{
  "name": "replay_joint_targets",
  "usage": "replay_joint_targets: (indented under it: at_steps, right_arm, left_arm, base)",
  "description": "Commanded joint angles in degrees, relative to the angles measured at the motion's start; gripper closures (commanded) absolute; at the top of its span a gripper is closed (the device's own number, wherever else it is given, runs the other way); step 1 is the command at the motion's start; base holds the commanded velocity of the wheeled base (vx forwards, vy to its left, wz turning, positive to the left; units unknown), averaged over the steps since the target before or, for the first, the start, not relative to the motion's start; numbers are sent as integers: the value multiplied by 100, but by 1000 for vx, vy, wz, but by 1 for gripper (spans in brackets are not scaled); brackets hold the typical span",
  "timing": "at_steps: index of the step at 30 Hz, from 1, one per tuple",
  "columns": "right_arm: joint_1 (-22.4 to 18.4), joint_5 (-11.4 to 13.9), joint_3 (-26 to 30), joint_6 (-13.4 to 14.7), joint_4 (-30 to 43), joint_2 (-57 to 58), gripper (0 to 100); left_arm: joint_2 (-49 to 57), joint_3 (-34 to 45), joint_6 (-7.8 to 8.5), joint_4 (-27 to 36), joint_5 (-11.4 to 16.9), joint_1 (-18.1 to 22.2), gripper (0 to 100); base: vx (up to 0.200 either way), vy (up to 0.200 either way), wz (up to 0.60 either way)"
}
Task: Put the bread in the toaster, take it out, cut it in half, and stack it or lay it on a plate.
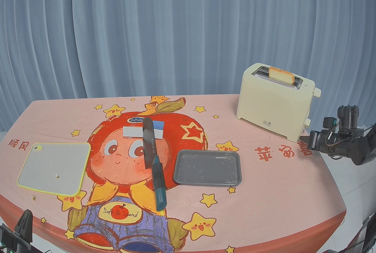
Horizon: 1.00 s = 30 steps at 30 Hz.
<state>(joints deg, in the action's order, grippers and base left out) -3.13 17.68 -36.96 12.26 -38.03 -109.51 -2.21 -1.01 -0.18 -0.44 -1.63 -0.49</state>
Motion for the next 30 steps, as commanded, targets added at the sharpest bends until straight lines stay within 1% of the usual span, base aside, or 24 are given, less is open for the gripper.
replay_joint_targets:
  at_steps: [1, 2, 4, 8, 10, 14, 18, 19, 21, 23, 24, 25, 26, 27, 29, 30]
  right_arm:
    - [419, -115, 532, -5, 7, 835, 100]
    - [419, -115, 532, -5, 7, 835, 100]
    - [647, -115, 761, -13, 24, 1353, 100]
    - [937, -115, 822, 4, 77, 2065, 100]
    - [990, -115, 787, 4, 68, 2373, 100]
    - [981, -124, 725, 4, -11, 2575, 100]
    - [849, -71, 444, -22, -20, 2847, 100]
    - [779, -63, 391, -66, -20, 2839, 100]
    - [665, -27, 321, -251, -55, 2812, 100]
    - [507, 122, 312, -541, -319, 2742, 100]
    - [428, 192, 321, -611, -424, 2698, 100]
    - [261, 394, 348, -734, -723, 2540, 100]
    - [208, 456, 365, -769, -855, 2478, 100]
    - [111, 553, 374, -813, -1162, 2346, 100]
    - [32, 588, 391, -813, -1549, 2197, 100]
    - [-65, 597, 400, -813, -1857, 2074, 100]
  left_arm:
    - [1, 101, 1, -9, -4, 5, 100]
    - [1, 101, 1, -9, -4, 5, 100]
    - [1, 101, 1, -9, -4, 5, 100]
    - [1, 101, 1, -9, -4, 5, 100]
    - [-8, 101, 1, 0, -4, 5, 100]
    - [1, 101, 1, 0, -4, 5, 100]
    - [1, 101, 1, 0, -4, 5, 100]
    - [1, 101, -8, 0, -4, 5, 100]
    - [1, 101, 1, -9, -4, 5, 100]
    - [1, 101, 1, 0, 5, 5, 100]
    - [1, 101, 1, 0, 5, 5, 100]
    - [1, 101, 1, 0, -4, 5, 100]
    - [1, 101, 1, 0, 5, 5, 100]
    - [1, 101, 1, -9, -4, 5, 100]
    - [1, 101, 1, 0, -4, 5, 100]
    - [1, 101, -8, -9, -4, 5, 100]
  base:
    - [0, 0, 0]
    - [0, 0, 0]
    - [0, 0, 0]
    - [0, 0, 0]
    - [0, 0, 0]
    - [0, 0, 0]
    - [0, 0, 0]
    - [0, 0, 0]
    - [0, 0, 0]
    - [0, 0, 0]
    - [0, 0, 0]
    - [0, 0, 0]
    - [0, 0, 0]
    - [0, 0, 0]
    - [0, 0, 0]
    - [0, 0, 0]
